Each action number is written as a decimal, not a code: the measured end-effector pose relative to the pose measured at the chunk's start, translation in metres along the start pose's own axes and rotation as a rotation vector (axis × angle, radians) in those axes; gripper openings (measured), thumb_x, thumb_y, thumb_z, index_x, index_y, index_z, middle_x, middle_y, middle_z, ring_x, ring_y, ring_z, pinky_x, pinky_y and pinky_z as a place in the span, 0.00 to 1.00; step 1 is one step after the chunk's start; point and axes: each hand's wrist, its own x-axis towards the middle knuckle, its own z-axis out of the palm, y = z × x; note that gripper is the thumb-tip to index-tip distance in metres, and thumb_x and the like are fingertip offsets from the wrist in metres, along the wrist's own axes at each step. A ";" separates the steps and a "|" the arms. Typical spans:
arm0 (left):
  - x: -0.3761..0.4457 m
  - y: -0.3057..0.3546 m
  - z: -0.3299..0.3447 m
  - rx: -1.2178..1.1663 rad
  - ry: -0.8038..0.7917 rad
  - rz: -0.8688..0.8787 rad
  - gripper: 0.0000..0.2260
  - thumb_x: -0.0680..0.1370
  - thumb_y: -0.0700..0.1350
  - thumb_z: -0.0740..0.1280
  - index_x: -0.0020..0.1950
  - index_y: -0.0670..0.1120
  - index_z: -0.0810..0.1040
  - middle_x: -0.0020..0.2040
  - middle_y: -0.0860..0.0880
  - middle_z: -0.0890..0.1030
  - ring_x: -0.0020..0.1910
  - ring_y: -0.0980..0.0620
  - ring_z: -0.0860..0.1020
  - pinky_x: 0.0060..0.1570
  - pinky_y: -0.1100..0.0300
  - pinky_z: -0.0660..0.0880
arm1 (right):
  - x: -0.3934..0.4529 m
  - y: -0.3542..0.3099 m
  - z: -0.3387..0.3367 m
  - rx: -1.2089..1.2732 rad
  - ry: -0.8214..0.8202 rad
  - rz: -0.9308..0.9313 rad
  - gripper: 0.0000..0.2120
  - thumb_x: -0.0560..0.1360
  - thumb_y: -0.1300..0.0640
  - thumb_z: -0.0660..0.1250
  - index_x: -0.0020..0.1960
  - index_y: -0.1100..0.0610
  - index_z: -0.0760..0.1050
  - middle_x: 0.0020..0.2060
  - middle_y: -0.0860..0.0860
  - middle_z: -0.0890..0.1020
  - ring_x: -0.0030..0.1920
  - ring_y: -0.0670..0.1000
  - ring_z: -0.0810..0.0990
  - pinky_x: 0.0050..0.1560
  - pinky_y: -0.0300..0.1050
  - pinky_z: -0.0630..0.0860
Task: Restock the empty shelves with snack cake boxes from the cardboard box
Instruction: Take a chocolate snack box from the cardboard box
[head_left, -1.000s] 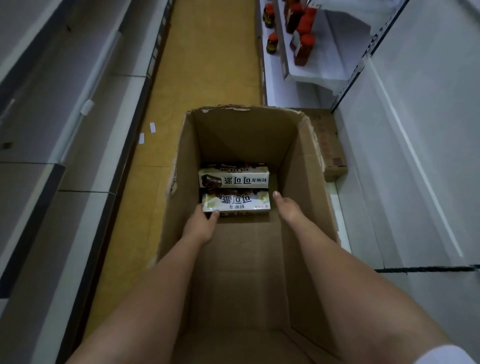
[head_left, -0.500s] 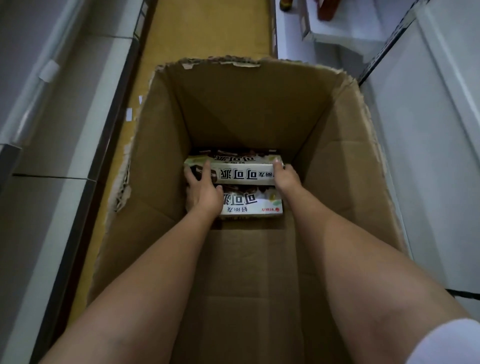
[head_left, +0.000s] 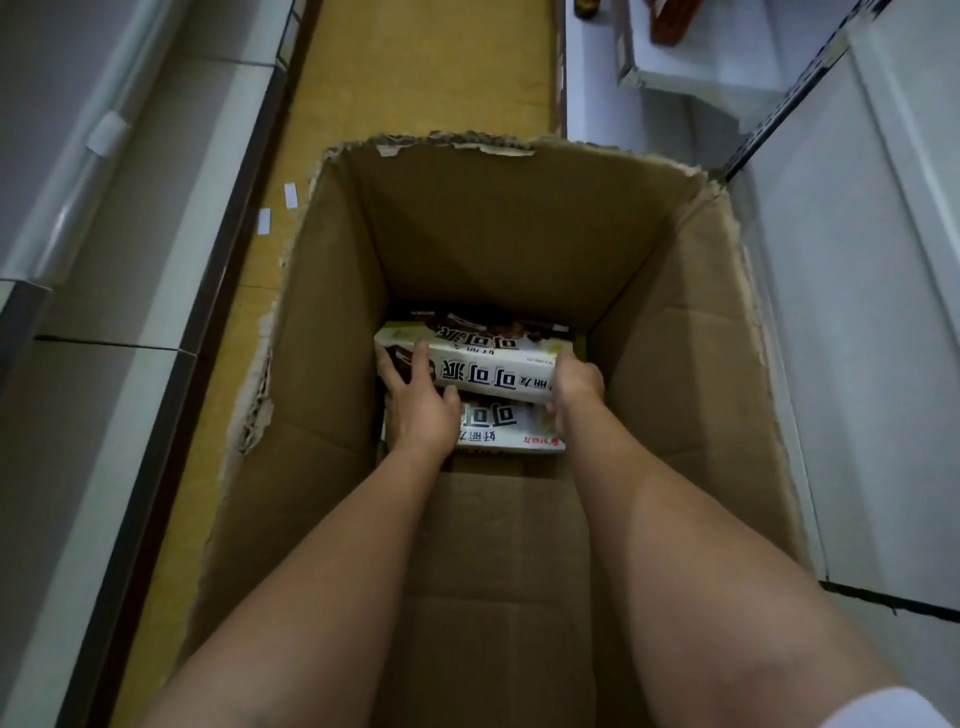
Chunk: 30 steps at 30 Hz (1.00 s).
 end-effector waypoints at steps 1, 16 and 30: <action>-0.003 -0.001 -0.002 -0.014 -0.007 -0.008 0.27 0.81 0.47 0.61 0.77 0.55 0.54 0.78 0.47 0.39 0.74 0.41 0.60 0.64 0.50 0.67 | -0.005 0.005 -0.003 0.009 -0.023 0.027 0.18 0.79 0.48 0.57 0.62 0.58 0.70 0.52 0.56 0.80 0.43 0.54 0.79 0.27 0.43 0.69; -0.097 -0.034 -0.008 -0.193 0.041 -0.241 0.28 0.81 0.48 0.60 0.78 0.45 0.54 0.77 0.42 0.55 0.72 0.40 0.63 0.67 0.48 0.64 | -0.087 0.064 -0.068 0.267 -0.136 0.191 0.19 0.75 0.58 0.58 0.66 0.57 0.68 0.48 0.56 0.80 0.43 0.53 0.79 0.31 0.41 0.68; -0.156 -0.084 -0.024 -0.155 0.214 -0.310 0.22 0.80 0.46 0.61 0.72 0.44 0.61 0.69 0.41 0.71 0.66 0.40 0.71 0.63 0.47 0.67 | -0.123 0.106 -0.102 0.218 -0.071 0.081 0.16 0.76 0.56 0.58 0.63 0.56 0.71 0.50 0.58 0.81 0.46 0.53 0.77 0.33 0.40 0.66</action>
